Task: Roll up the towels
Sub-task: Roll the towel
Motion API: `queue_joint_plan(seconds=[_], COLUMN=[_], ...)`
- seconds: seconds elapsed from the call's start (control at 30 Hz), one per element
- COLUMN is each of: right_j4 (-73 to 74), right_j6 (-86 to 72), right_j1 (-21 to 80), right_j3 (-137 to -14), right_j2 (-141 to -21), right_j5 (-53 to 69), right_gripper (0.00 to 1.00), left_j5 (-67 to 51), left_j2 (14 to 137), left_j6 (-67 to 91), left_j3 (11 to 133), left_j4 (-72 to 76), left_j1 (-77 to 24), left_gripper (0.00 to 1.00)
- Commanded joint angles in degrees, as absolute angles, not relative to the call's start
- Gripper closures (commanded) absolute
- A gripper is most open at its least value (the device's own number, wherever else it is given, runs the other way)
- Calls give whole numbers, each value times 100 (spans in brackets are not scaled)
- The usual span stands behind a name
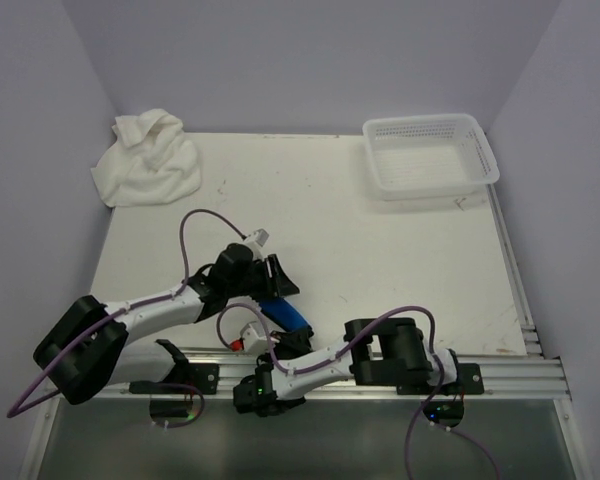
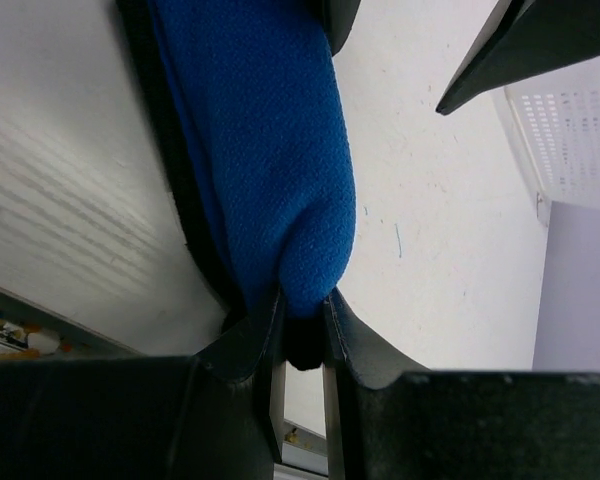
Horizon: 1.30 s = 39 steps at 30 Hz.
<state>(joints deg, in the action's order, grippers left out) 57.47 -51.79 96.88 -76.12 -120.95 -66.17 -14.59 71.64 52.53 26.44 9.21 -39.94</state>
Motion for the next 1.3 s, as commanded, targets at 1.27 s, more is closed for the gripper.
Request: queue_joint_plan(seconds=[1.27], right_j4=[4052], right_j6=[-3929], right_j1=[9800], right_j3=[-6601], right_j2=[-10302], right_j5=[-5019], right_gripper=[62], left_j5=[-501], left_j2=[8182], left_j6=[5115], left_j3=[1951], left_j4=[2338], left_j1=[-3920], left_gripper=[49])
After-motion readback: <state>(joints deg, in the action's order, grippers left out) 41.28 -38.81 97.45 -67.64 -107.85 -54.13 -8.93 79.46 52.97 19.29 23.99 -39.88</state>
